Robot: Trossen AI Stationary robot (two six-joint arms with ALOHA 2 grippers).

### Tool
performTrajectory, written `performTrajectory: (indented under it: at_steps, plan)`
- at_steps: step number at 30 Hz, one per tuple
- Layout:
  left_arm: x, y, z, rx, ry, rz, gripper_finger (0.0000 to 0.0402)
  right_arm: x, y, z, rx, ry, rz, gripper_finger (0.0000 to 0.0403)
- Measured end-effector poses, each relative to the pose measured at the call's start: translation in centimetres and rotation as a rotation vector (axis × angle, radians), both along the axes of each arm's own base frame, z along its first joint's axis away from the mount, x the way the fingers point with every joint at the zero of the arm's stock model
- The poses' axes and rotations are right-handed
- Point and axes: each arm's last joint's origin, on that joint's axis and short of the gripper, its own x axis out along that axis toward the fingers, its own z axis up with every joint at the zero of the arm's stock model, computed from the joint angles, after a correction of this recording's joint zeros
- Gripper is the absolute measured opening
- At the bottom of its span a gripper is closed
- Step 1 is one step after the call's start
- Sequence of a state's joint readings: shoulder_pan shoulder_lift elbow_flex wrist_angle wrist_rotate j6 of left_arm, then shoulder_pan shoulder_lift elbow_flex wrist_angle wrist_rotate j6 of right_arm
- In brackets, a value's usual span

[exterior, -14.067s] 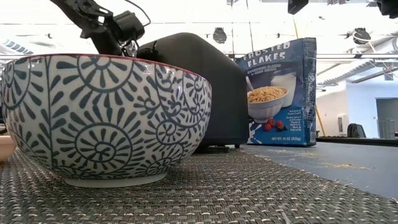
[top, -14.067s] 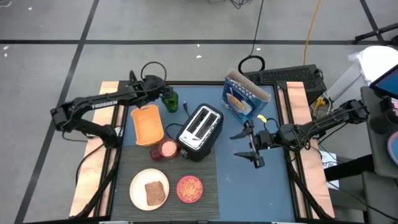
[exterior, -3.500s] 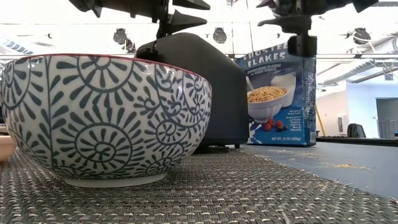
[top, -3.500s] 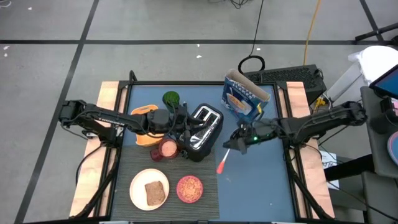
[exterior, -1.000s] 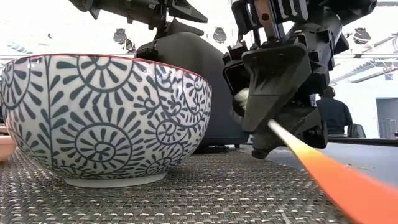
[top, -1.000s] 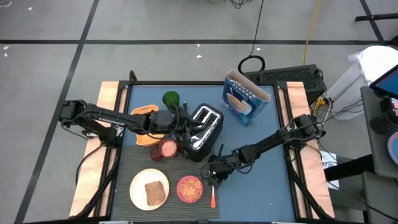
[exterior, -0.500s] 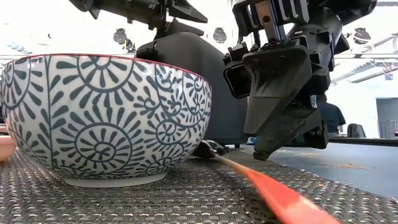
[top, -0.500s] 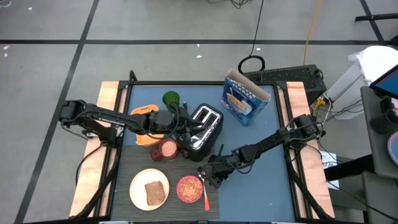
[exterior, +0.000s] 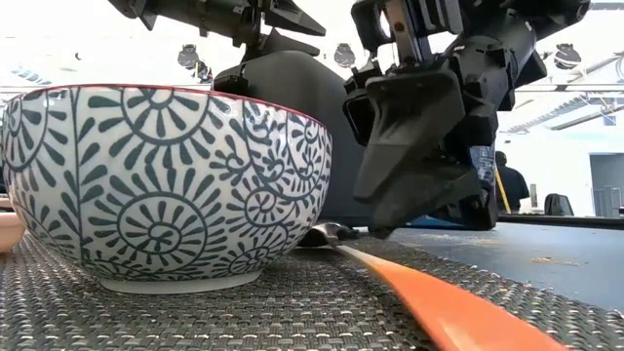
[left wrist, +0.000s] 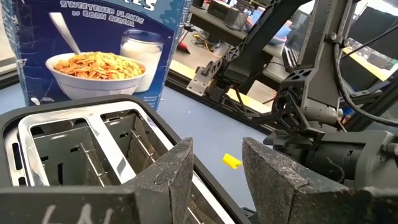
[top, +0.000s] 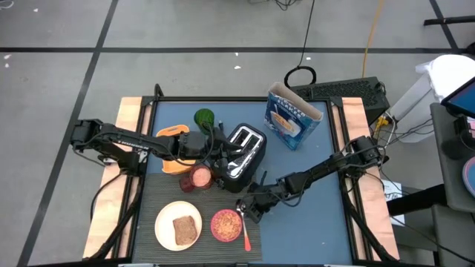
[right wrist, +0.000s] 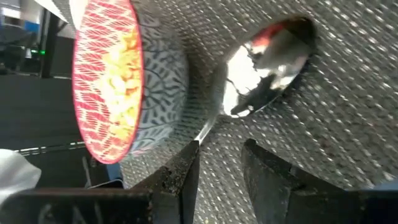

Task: Arrange a breakfast setting
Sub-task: Put the orange fork to the gray tablemat to the right of the red bowl

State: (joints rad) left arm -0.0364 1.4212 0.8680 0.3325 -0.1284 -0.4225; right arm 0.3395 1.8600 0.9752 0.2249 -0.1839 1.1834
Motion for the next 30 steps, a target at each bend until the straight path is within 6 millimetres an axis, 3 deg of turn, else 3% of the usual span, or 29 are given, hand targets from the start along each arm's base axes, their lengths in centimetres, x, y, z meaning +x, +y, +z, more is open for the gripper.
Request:
performTrajectory:
  at_steps: [11, 20, 30]
  plan:
    - [0.0, -0.5, 0.0, -0.008, 0.0, -0.058, 0.0143, 0.2, 0.2, 0.3, -0.041, -0.075, 0.056, 0.0114]
    - [0.0, -1.3, 0.1, -0.001, -0.011, -0.088, 0.0143, 0.9, 0.4, 1.3, -0.081, -0.248, 0.12, 0.0114]
    - [0.0, -1.5, 0.1, -0.002, -0.011, -0.095, 0.0143, 0.9, -0.1, 1.0, -0.225, -0.26, 0.066, 0.0114]
